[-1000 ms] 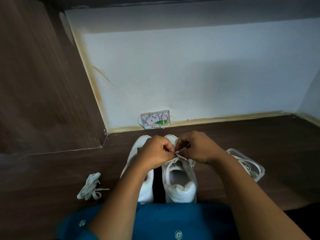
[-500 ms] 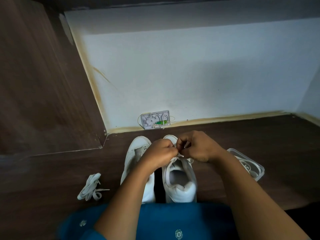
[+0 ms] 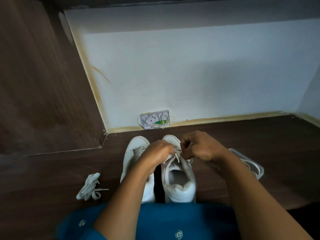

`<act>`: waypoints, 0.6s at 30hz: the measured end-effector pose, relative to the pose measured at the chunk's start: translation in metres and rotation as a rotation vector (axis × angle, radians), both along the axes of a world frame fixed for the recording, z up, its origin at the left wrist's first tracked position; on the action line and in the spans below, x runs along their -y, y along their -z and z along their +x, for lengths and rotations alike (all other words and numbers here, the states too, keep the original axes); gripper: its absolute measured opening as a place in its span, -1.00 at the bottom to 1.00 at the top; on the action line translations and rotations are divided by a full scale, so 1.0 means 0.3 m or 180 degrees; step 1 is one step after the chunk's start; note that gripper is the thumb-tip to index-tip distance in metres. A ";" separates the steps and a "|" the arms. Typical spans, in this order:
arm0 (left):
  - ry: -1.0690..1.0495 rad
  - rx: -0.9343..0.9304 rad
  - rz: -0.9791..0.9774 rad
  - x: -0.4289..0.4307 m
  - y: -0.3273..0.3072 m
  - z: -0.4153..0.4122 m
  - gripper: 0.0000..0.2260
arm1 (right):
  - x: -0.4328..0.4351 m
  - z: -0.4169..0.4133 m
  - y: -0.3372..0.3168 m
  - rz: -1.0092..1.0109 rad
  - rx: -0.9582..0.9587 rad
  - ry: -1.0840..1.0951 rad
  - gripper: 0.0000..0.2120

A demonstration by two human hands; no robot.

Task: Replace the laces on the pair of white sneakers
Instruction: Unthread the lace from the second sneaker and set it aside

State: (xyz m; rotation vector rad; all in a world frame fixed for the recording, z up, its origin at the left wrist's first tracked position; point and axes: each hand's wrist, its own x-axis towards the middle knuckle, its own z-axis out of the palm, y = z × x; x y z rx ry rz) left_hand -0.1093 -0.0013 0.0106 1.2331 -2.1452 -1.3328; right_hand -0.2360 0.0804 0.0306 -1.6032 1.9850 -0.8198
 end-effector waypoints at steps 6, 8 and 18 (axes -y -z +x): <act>0.0444 -0.0038 -0.0493 0.013 0.011 0.010 -0.84 | 0.006 -0.008 0.016 -0.0232 0.0330 -0.0008 -0.74; 0.0639 -0.0101 -0.0762 0.016 0.016 0.017 -0.77 | 0.011 0.004 0.012 -0.0373 0.0227 0.0006 -0.74; 0.0031 -0.0478 -0.0307 0.029 0.031 0.012 -0.80 | 0.011 0.000 0.028 -0.0495 0.0272 0.0159 -0.87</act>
